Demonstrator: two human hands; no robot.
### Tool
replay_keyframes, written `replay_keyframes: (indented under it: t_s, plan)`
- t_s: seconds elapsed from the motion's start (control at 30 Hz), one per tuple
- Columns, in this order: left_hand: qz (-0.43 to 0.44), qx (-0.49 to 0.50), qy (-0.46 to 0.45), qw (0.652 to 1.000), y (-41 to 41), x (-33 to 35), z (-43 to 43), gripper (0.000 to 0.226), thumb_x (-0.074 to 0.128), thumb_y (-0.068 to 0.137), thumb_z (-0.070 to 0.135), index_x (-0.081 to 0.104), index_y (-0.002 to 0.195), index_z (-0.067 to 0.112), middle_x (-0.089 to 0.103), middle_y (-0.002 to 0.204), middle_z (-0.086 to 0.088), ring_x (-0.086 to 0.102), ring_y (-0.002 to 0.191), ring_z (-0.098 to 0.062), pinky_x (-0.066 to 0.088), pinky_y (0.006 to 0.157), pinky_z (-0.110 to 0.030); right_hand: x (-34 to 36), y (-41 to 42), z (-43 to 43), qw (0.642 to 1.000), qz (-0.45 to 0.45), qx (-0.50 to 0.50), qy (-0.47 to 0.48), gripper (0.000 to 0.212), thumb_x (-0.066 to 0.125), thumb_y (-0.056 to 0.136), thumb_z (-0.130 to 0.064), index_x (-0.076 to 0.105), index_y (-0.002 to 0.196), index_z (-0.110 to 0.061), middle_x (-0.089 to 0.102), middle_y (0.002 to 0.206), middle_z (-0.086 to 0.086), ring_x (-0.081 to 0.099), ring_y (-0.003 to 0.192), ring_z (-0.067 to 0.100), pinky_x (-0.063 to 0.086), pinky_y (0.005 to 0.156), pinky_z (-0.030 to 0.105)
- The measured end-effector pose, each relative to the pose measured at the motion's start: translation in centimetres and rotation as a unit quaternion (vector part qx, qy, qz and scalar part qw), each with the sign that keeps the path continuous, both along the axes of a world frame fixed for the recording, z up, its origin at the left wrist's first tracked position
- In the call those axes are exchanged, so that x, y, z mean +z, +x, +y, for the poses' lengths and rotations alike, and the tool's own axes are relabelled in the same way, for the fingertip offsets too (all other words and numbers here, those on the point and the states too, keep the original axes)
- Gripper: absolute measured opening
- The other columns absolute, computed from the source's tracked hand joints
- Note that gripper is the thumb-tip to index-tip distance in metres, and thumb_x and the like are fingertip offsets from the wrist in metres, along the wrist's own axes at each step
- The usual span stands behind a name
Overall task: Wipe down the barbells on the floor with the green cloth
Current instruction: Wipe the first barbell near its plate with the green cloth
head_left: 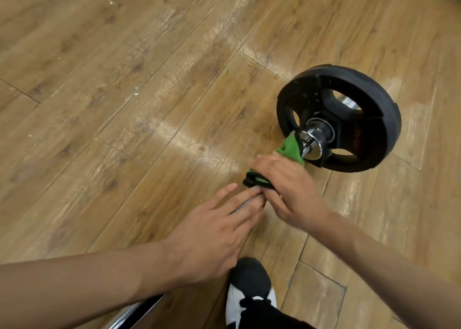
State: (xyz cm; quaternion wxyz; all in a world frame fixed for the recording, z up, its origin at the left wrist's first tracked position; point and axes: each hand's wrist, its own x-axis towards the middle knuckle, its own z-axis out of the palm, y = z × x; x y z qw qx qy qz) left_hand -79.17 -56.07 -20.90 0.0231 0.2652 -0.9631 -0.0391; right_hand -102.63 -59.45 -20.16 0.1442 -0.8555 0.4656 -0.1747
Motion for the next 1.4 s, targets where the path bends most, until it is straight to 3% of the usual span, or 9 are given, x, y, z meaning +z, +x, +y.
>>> replay_keyframes:
  t_s: [0.1,0.27,0.43,0.53,0.73,0.87,1.1,1.33,1.4]
  plan:
    - [0.007,0.008,-0.015,1.0,0.6,0.1,-0.6,0.093,0.061,0.091,0.05,0.026,0.161,-0.001,0.01,0.173,-0.019,0.008,0.161,-0.032,0.013,0.125,-0.05,-0.3,-2.1,-2.7,0.997,0.044,-0.064,-0.031,0.044,0.044,0.104,-0.027,0.063,0.135,-0.003,0.063,0.139,0.013,0.049,0.141,0.026,0.036,0.119,0.043]
    - [-0.014,0.015,-0.023,1.0,1.5,0.0,-1.6,0.091,0.058,0.092,0.053,0.029,0.161,0.001,0.012,0.172,-0.02,0.006,0.161,-0.034,0.008,0.128,-0.051,-2.3,2.2,0.5,0.992,-0.089,-0.082,-0.045,0.043,0.036,0.109,-0.023,0.063,0.133,0.002,0.062,0.138,0.012,0.048,0.143,0.027,0.031,0.122,0.053]
    - [-0.032,0.028,-0.045,0.998,2.8,0.3,-2.4,0.094,0.054,0.095,0.052,0.016,0.164,0.002,-0.002,0.174,-0.018,-0.004,0.162,-0.032,0.004,0.128,-0.051,-2.9,0.2,-3.5,0.989,0.028,-0.085,-0.119,0.058,0.03,0.111,-0.044,0.065,0.131,-0.003,0.055,0.149,0.018,0.043,0.147,0.032,0.038,0.115,0.049]
    - [-0.03,0.032,-0.031,0.999,3.5,0.6,-3.3,0.095,0.054,0.095,0.054,0.015,0.165,0.004,-0.003,0.174,-0.016,-0.004,0.162,-0.031,0.005,0.128,-0.051,-3.0,1.2,-4.5,0.986,0.021,-0.11,-0.128,0.061,0.026,0.111,-0.046,0.066,0.122,-0.001,0.062,0.137,0.018,0.05,0.14,0.033,0.04,0.11,0.046]
    - [-0.008,0.045,-0.041,0.998,5.2,0.9,-4.7,0.082,0.031,0.104,0.061,0.025,0.163,0.004,0.019,0.171,-0.017,0.004,0.162,-0.031,0.001,0.129,-0.053,-1.0,4.2,-7.6,0.989,-0.036,-0.095,-0.104,0.06,0.026,0.111,-0.05,0.062,0.103,-0.003,0.052,0.094,0.01,0.05,0.087,0.03,0.041,0.08,0.048]
    - [0.035,0.069,-0.029,0.997,6.4,1.2,-5.8,0.081,0.022,0.108,0.063,0.036,0.159,0.002,0.037,0.163,-0.021,0.014,0.16,-0.036,0.007,0.128,-0.055,1.4,5.8,-8.6,0.989,-0.02,-0.08,-0.127,0.061,0.033,0.106,-0.055,0.063,0.1,-0.002,0.051,0.09,0.01,0.046,0.083,0.027,0.036,0.076,0.04]
    - [0.05,0.109,0.012,0.993,8.6,3.9,-8.8,0.086,0.014,0.108,0.066,0.045,0.154,0.001,0.051,0.154,-0.021,0.036,0.152,-0.038,0.008,0.126,-0.048,4.5,6.0,-7.6,0.976,0.003,-0.169,-0.138,0.058,0.044,0.099,-0.06,0.064,0.107,-0.006,0.054,0.096,0.01,0.049,0.09,0.027,0.042,0.078,0.049]
    - [0.091,0.183,-0.061,0.977,9.2,8.5,-11.6,0.088,0.017,0.108,0.067,0.055,0.146,-0.004,0.059,0.145,-0.023,0.048,0.143,-0.041,0.018,0.119,-0.049,14.4,3.2,-15.2,0.97,0.107,0.071,-0.207,0.057,0.038,0.101,-0.062,0.058,0.108,-0.009,0.056,0.094,0.011,0.048,0.082,0.027,0.042,0.073,0.043]
    - [0.088,0.21,-0.065,0.972,9.1,10.7,-12.9,0.095,0.005,0.105,0.07,0.043,0.154,-0.002,0.048,0.156,-0.023,0.037,0.151,-0.04,0.011,0.122,-0.048,14.7,1.9,-17.5,0.954,0.125,0.125,-0.241,0.058,0.035,0.101,-0.065,0.054,0.113,-0.011,0.057,0.096,0.015,0.051,0.082,0.029,0.044,0.074,0.044]
